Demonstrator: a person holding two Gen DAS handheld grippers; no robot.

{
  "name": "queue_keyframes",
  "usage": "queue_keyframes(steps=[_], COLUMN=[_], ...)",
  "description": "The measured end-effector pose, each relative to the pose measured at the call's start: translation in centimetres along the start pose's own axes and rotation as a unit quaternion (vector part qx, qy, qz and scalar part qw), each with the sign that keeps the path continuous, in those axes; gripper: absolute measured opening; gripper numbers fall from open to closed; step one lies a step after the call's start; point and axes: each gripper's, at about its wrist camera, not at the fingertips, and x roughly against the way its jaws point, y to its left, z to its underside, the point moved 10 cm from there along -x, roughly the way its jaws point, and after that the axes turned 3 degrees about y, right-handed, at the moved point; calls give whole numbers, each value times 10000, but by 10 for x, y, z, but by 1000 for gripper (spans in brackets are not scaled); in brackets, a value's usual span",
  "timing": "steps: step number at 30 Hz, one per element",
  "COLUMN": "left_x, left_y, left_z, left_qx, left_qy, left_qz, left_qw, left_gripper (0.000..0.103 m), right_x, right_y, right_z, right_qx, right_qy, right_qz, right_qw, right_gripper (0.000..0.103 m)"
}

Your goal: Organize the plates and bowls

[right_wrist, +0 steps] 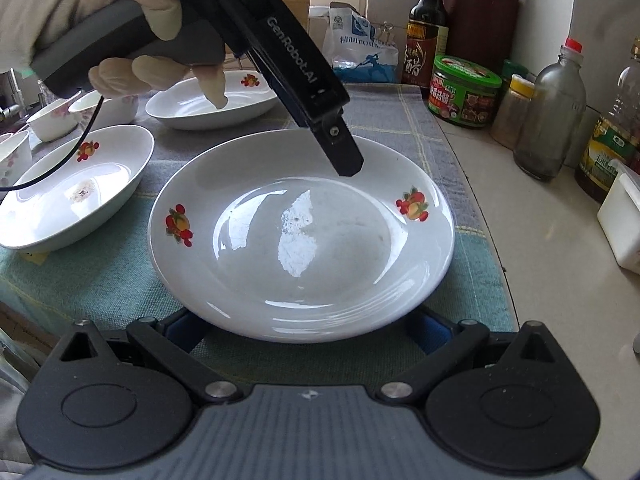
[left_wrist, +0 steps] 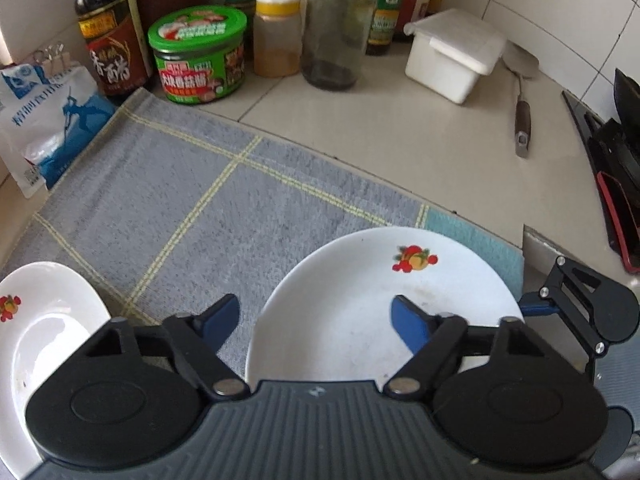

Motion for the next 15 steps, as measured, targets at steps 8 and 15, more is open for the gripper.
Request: queue_keyframes(steps=[8, 15], left_x=[-9, -16], left_y=[5, 8], left_z=[3, 8], left_qx=[64, 95], left_qy=[555, 901], left_qz=[332, 518], left_qw=[9979, 9945], left_gripper=[76, 76], right_x=[0, -1], right_y=[1, 2], right_z=[-2, -3], right_qx=[59, 58], right_qy=[-137, -167], right_qz=[-55, -72], right_qw=[9999, 9998], right_gripper=[103, 103])
